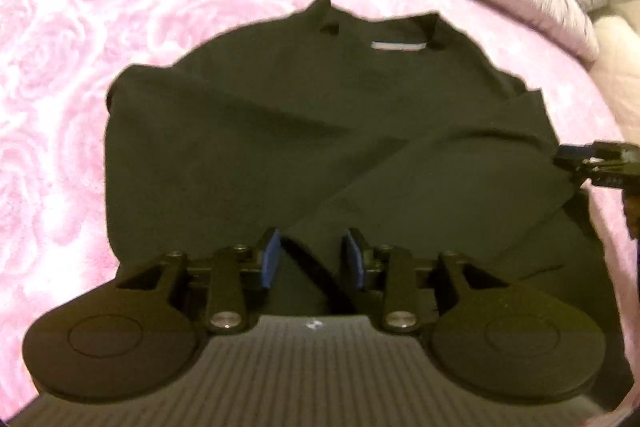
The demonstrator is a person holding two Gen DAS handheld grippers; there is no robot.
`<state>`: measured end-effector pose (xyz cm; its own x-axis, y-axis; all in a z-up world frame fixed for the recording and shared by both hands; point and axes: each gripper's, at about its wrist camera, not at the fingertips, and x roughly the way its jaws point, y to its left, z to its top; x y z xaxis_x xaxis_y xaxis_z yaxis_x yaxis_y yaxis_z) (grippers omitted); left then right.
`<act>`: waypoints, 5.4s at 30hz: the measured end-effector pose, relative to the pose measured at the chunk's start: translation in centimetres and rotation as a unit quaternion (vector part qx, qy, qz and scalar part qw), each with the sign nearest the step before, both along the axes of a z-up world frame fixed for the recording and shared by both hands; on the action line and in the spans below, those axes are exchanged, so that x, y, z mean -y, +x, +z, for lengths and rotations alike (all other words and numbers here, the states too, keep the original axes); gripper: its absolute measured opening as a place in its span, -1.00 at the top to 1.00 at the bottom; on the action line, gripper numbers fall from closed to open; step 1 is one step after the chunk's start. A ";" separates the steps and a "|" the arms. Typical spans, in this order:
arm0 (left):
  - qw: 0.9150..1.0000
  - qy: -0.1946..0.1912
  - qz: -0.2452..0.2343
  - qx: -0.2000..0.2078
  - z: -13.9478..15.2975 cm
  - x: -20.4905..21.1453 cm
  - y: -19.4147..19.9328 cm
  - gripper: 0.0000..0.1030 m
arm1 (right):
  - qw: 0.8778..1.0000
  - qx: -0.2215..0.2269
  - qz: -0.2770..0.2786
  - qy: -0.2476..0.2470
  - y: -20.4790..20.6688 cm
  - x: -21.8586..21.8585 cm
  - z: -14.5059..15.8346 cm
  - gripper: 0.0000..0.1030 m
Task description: Fold clothes
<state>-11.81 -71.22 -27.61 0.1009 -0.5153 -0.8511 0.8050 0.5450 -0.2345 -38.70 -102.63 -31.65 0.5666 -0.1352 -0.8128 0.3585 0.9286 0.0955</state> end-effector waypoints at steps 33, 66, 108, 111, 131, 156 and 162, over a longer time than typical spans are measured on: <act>0.991 0.124 0.050 0.025 2.2 -19.3 -19.6 0.34 | 0.984 -0.138 -0.067 0.094 -18.5 -12.0 2.1 -0.21; 0.812 0.209 -0.344 0.422 -1.2 -24.8 -34.7 0.33 | 0.932 -0.053 0.287 -0.212 -27.5 -34.4 1.1 -0.43; 0.846 0.232 -0.334 0.345 8.3 -30.8 -45.3 0.96 | 0.850 -0.129 0.409 -0.304 -38.7 -34.1 7.8 0.98; 0.854 0.239 -0.330 0.322 9.8 -31.7 -47.7 0.96 | 0.858 -0.135 0.409 -0.278 -40.3 -34.4 9.9 0.98; 0.917 0.151 -0.302 0.214 11.5 -9.1 -11.6 0.95 | 0.871 -0.174 0.347 -0.300 -8.6 -13.8 14.2 0.98; 0.941 0.163 -0.287 0.072 1.8 -1.2 2.0 0.89 | 0.915 -0.233 0.295 -0.146 5.3 -1.9 3.2 0.98; 0.952 0.159 -0.257 0.048 1.0 -1.0 3.5 0.88 | 0.943 -0.203 0.249 -0.089 5.7 0.2 2.6 1.00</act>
